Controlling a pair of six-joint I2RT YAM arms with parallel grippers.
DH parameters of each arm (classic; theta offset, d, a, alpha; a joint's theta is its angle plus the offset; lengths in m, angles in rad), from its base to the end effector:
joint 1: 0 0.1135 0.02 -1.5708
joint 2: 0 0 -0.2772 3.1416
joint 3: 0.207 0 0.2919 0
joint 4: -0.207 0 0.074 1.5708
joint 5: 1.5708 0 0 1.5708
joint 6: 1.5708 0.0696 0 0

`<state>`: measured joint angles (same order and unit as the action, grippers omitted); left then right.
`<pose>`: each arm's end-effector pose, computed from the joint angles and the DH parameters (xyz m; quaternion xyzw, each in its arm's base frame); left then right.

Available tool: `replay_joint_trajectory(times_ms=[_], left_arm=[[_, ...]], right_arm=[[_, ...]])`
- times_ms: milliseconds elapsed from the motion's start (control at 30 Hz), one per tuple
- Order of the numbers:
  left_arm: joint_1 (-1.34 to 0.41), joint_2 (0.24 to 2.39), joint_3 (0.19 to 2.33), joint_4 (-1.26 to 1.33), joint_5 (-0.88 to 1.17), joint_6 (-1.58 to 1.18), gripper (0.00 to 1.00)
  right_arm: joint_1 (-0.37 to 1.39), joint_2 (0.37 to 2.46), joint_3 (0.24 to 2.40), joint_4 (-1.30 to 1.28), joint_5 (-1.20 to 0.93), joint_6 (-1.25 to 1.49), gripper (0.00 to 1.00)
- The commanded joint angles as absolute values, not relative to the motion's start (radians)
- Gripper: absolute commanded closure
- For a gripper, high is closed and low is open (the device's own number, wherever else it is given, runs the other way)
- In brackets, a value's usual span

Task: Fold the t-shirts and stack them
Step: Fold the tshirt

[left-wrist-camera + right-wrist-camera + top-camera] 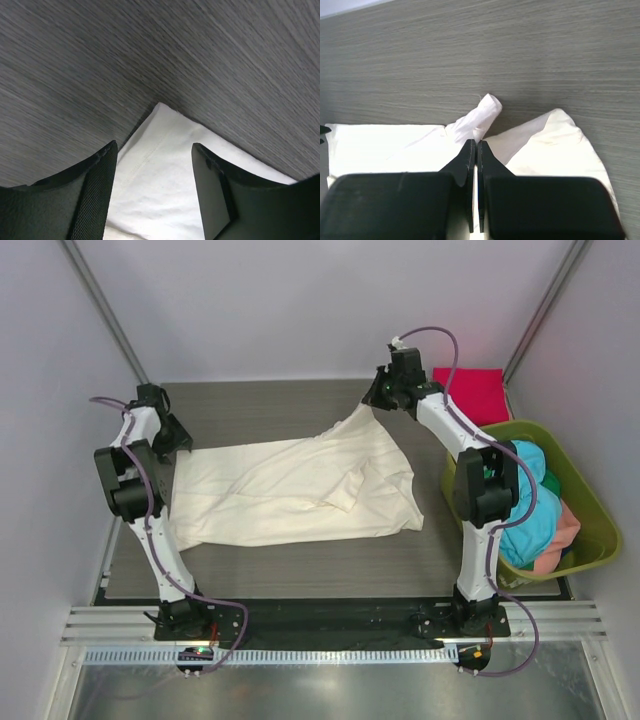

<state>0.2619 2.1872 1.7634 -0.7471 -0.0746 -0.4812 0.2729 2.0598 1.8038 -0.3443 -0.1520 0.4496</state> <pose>0.5020 0.1399 0.1448 -0.3625 0.9099 0.0146 0.2013 0.5360 0.1610 0.2633 0.0426 0.8817 0.2272 0.4113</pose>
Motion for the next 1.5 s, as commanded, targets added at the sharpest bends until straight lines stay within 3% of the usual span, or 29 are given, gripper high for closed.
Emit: replay_joint_trajectory(times_ms=[0, 467, 533, 800, 1000, 1267, 1467], left_arm=[[0.259, 2.203, 1.789, -0.707, -0.064, -0.471, 0.38], [0.242, 2.293, 1.816, -0.678, -0.086, -0.443, 0.53], [0.242, 2.310, 1.835, -0.681, -0.068, -0.433, 0.59], [0.230, 2.269, 1.818, -0.673, -0.006, -0.422, 1.00], [0.230, 2.166, 1.799, -0.675, -0.018, -0.448, 1.00], [0.232, 2.149, 1.959, -0.745, 0.046, -0.500, 1.00], [0.245, 2.074, 1.974, -0.727, 0.081, -0.534, 1.00]], right_arm=[[0.273, 2.031, 1.799, -0.311, -0.187, 0.465, 0.99], [0.270, 2.036, 1.790, -0.310, -0.179, 0.457, 0.99], [0.270, 2.036, 1.789, -0.308, -0.181, 0.457, 0.99], [0.270, 2.055, 1.792, -0.305, -0.178, 0.456, 0.99], [0.270, 2.091, 1.821, -0.308, -0.190, 0.468, 0.99], [0.239, 2.232, 2.235, -0.477, -0.189, 0.425, 0.99], [0.219, 2.232, 2.280, -0.492, -0.195, 0.396, 0.99]])
